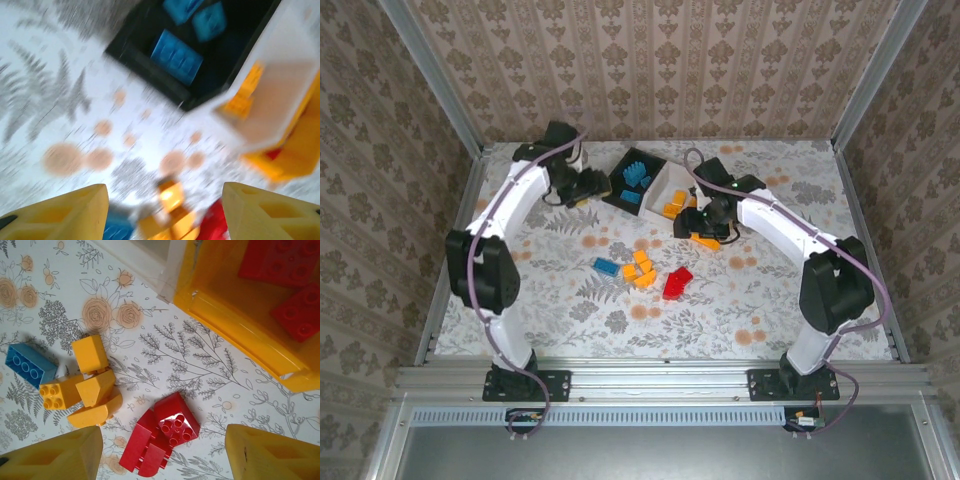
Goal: Sort the legos into containers by color
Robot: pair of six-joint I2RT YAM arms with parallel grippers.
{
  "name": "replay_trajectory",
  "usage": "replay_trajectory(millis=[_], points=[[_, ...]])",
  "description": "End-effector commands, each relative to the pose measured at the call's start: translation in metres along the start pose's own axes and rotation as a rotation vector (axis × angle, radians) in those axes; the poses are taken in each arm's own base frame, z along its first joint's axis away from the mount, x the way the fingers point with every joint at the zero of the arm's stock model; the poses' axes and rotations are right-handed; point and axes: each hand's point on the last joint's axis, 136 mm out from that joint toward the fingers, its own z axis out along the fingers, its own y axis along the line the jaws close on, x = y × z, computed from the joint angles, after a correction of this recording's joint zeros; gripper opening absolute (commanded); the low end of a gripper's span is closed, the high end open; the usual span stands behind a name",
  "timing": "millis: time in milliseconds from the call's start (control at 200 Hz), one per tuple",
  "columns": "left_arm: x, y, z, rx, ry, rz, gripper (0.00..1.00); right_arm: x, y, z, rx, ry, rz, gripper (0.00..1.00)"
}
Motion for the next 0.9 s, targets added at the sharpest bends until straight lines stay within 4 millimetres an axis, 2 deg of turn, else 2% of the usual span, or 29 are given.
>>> replay_trajectory(millis=[0,90,175,205,300,420,435,495,565,635,700,785,895], points=[[0.075,0.035,0.015,-0.142,0.237,0.237,0.64,-0.01,0.014,-0.001,-0.06,-0.009,0.012,0.67],[0.097,0.037,0.024,-0.15,0.289,0.316,0.66,-0.009,0.016,0.002,-0.071,0.003,0.016,0.67],[0.104,0.043,0.029,-0.211,0.315,0.431,0.68,-0.007,0.018,0.004,-0.085,0.012,0.02,0.67],[0.112,0.036,0.034,-0.215,0.338,0.5,0.69,-0.006,0.018,0.004,-0.088,0.013,0.021,0.67],[0.111,0.042,0.037,-0.283,0.361,0.517,0.72,-0.004,0.017,0.004,-0.089,0.016,0.026,0.67],[0.106,0.036,0.041,-0.213,0.353,0.311,0.72,0.0,0.015,0.002,-0.082,0.016,0.028,0.67],[0.1,0.041,0.04,-0.205,0.342,0.26,0.72,0.0,0.015,0.001,-0.082,0.014,0.028,0.67],[0.095,0.035,0.043,-0.156,0.324,0.167,0.72,0.002,0.013,0.001,-0.078,0.011,0.033,0.67],[0.094,0.037,0.045,-0.179,0.339,0.047,0.73,0.004,0.011,0.001,-0.075,0.01,0.035,0.67],[0.097,0.045,0.043,-0.222,0.345,-0.145,0.77,0.006,0.01,0.0,-0.07,0.01,0.035,0.67],[0.099,0.035,0.047,-0.147,0.326,-0.325,0.79,0.006,0.009,0.0,-0.067,0.005,0.036,0.67],[0.092,0.021,0.054,-0.026,0.251,-0.561,0.79,0.006,0.009,0.001,-0.072,0.002,0.042,0.67],[0.088,0.019,0.063,0.042,0.161,-0.827,0.77,0.006,0.01,0.004,-0.078,0.005,0.043,0.67]])
